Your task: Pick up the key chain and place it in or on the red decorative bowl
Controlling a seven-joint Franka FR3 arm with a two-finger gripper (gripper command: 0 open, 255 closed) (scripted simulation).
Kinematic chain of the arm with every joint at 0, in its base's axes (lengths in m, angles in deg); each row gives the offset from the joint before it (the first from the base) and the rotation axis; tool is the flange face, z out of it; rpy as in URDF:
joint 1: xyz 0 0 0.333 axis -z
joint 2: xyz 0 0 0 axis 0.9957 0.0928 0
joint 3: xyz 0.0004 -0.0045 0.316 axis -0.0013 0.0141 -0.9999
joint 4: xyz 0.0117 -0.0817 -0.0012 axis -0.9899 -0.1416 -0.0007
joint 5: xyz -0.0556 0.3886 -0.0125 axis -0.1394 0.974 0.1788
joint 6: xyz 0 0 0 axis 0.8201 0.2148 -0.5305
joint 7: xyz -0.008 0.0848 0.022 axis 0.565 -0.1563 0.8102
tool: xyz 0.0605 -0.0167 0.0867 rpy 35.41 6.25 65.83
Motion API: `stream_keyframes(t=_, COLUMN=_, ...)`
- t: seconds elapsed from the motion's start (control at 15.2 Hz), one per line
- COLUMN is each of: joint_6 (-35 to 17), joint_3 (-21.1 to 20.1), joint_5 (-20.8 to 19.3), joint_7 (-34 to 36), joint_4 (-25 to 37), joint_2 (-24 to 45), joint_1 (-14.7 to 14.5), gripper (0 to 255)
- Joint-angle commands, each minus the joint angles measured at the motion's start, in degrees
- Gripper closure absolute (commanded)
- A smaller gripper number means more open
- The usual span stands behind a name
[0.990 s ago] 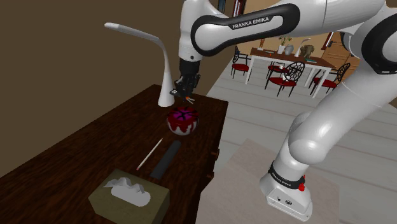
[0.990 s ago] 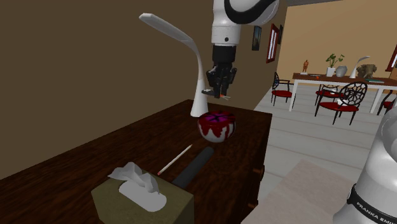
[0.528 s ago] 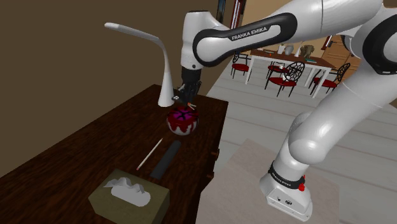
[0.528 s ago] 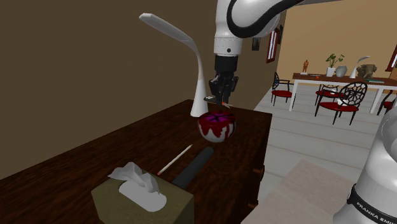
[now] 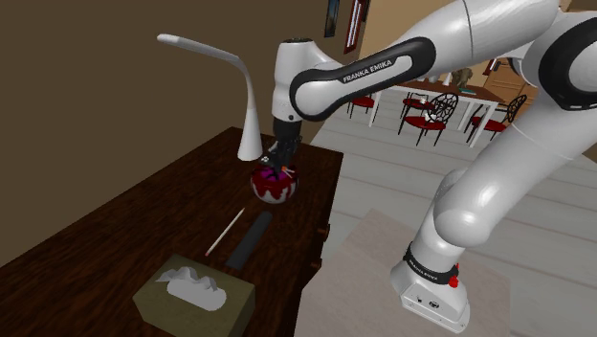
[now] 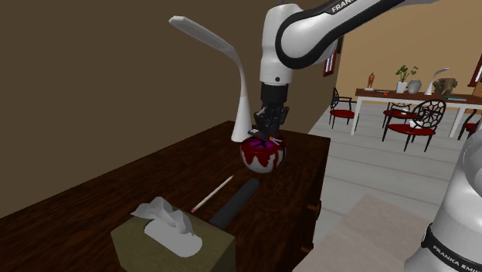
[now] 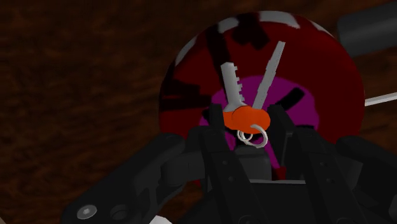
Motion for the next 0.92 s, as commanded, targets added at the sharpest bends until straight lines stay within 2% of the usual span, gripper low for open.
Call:
stream_keyframes(t=0.0, joint_6=-1.0, joint_3=-0.1, joint_5=-0.1, joint_7=0.1, joint_4=-0.5, joint_2=0.5, joint_1=0.0, gripper=255)
stream_keyframes(t=0.4, joint_6=-1.0, joint_3=-0.1, joint_5=-0.1, joint_7=0.1, joint_4=-0.5, joint_2=0.5, joint_1=0.0, gripper=255)
stream_keyframes(t=0.46, joint_6=-1.0, joint_3=-0.1, joint_5=-0.1, joint_7=0.1, joint_4=-0.5, joint_2=0.5, joint_1=0.0, gripper=0)
stream_keyframes(t=0.79, joint_6=-1.0, joint_3=-0.1, joint_5=-0.1, joint_7=0.1, joint_4=-0.5, joint_2=0.5, joint_1=0.0, gripper=0)
stream_keyframes(t=0.86, joint_6=1.1, joint_3=0.0, joint_5=0.1, joint_7=0.0, joint_4=0.7, joint_2=-0.4, joint_1=0.0, gripper=0)
